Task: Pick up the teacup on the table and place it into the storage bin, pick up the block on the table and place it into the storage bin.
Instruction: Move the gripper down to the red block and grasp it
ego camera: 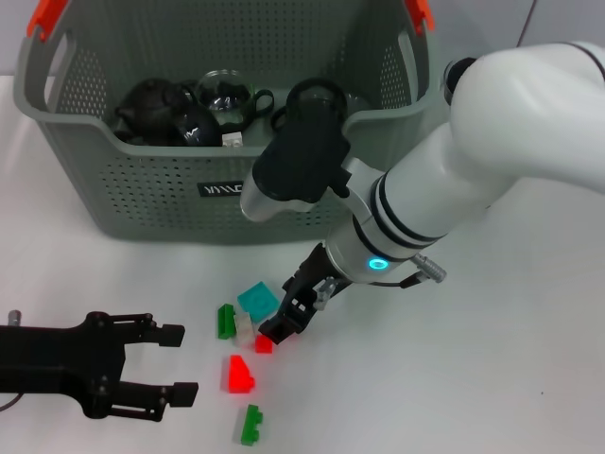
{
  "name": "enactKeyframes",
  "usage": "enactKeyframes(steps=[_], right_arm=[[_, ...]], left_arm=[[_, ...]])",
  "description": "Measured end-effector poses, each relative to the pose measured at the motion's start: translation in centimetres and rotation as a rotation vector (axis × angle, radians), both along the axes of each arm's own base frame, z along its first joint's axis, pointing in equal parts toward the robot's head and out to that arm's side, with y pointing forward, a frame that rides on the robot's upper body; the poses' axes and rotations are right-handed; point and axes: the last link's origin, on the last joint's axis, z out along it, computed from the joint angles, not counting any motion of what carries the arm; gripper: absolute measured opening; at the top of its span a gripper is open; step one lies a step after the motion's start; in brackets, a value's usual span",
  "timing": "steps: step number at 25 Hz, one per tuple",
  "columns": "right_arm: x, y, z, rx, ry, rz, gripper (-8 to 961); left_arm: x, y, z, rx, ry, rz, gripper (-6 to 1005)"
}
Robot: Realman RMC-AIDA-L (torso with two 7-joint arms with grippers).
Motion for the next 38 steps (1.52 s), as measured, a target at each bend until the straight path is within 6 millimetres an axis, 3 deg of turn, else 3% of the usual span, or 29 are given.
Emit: enactKeyframes(steps=[38], right_arm=[[0.54,-0.32,-0.76,0.020,-0.023,0.028,575]], left_arm=[[-0.03,0.08,-0.01,0.002,0.003,0.004,843]])
